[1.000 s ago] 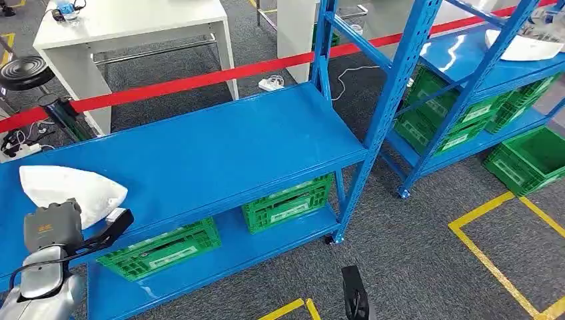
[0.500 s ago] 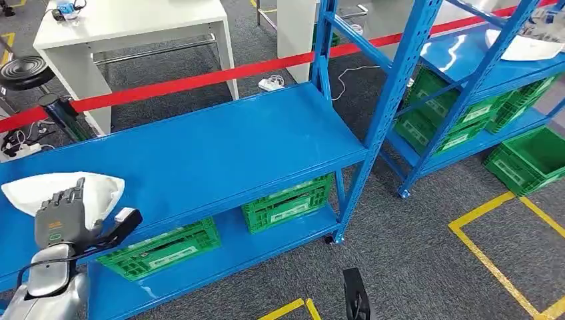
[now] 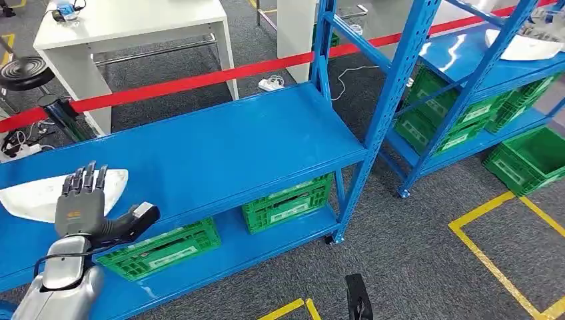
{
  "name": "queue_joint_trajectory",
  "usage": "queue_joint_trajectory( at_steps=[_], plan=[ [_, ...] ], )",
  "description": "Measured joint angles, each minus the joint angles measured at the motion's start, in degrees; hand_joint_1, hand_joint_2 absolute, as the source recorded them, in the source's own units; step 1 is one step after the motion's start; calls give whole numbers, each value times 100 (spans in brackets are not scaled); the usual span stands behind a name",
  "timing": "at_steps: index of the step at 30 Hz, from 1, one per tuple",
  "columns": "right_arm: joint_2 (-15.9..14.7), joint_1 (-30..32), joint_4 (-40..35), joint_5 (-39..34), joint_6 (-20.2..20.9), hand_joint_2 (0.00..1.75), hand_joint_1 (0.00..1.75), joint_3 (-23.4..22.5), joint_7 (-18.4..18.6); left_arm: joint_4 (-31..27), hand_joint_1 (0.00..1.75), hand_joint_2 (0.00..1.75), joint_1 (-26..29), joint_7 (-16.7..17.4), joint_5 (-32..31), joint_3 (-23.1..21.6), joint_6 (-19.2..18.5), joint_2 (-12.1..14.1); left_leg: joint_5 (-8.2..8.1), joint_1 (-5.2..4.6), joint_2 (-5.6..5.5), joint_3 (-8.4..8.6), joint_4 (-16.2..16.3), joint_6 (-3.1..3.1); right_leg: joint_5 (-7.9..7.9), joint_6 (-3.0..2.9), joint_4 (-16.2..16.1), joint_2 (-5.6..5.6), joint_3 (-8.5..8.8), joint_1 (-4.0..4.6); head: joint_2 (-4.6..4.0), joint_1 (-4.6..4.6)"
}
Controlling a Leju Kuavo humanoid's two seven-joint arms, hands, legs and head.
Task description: Take the parts from the cabinet and place them on the table.
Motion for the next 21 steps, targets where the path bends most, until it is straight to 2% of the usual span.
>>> queue_joint_trajectory(
  at_steps=[12, 14, 15, 18, 21],
  plan=[
    [0, 2, -2, -9, -2, 0, 0, 0, 0, 0, 0, 0, 0, 35, 0, 0, 50, -59, 0, 0, 0, 4, 0, 0, 0, 0, 1, 0, 0, 0, 0, 0],
    [0, 1, -2, -17, -7, 0, 0, -2, -2, 0, 0, 0, 0, 137, 0, 0, 52, -76, 0, 0, 0, 4, 0, 0, 0, 0, 0, 0, 0, 0, 0, 0],
    [0, 1, -2, -22, -15, 0, 0, -4, -2, 0, 0, 175, 1, 233, -2, 0, 33, -83, 0, 0, 0, 4, 0, 0, 0, 0, 0, 0, 0, 0, 0, 0],
    [0, 1, -2, -11, -28, 0, 0, -15, -2, 2, 0, 175, 4, 704, 0, -107, -217, -109, 0, 0, 0, 0, 0, 0, 0, 0, 0, 0, 0, -1, 0, 0],
    [0, -5, -2, 13, -28, 0, 0, -22, 0, 4, 0, 175, 4, 765, 2, -188, -310, -127, 0, 0, 0, 0, 0, 0, 0, 0, 0, -1, 1, -1, 0, 0]
  ],
)
